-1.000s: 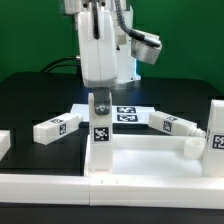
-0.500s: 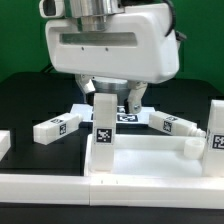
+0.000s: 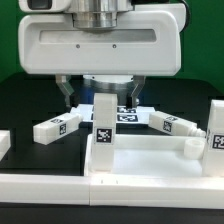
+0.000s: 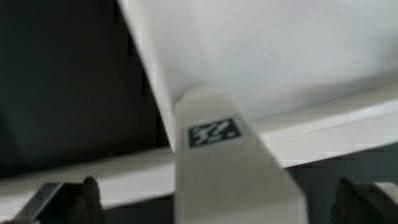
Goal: Assemble desk
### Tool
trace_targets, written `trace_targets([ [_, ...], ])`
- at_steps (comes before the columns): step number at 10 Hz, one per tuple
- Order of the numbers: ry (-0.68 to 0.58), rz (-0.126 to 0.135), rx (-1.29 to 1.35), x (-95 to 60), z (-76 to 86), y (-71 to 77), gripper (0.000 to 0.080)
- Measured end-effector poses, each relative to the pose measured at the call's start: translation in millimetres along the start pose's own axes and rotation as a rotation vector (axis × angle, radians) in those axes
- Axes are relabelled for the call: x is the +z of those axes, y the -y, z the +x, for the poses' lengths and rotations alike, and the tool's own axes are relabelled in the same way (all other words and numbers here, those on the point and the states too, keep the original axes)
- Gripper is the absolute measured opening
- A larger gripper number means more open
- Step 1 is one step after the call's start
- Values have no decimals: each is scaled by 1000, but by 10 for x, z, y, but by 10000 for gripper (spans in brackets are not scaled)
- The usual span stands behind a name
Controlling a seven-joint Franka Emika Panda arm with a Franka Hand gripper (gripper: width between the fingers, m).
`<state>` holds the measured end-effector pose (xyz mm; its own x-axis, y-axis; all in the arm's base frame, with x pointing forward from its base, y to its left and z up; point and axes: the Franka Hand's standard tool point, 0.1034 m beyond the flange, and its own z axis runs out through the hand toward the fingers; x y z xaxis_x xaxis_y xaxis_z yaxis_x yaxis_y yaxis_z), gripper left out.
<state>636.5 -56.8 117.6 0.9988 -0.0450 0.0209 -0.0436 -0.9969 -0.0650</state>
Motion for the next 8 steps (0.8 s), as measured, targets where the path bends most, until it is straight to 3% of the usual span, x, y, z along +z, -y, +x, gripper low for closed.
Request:
trace_targets([
  [1, 1, 2, 30, 7, -3, 9, 649],
  [4, 1, 4, 117, 11, -5, 13, 283],
  [6, 2, 4, 203, 12, -5, 14, 284],
  [8, 13, -18, 465, 5, -13, 80, 284],
])
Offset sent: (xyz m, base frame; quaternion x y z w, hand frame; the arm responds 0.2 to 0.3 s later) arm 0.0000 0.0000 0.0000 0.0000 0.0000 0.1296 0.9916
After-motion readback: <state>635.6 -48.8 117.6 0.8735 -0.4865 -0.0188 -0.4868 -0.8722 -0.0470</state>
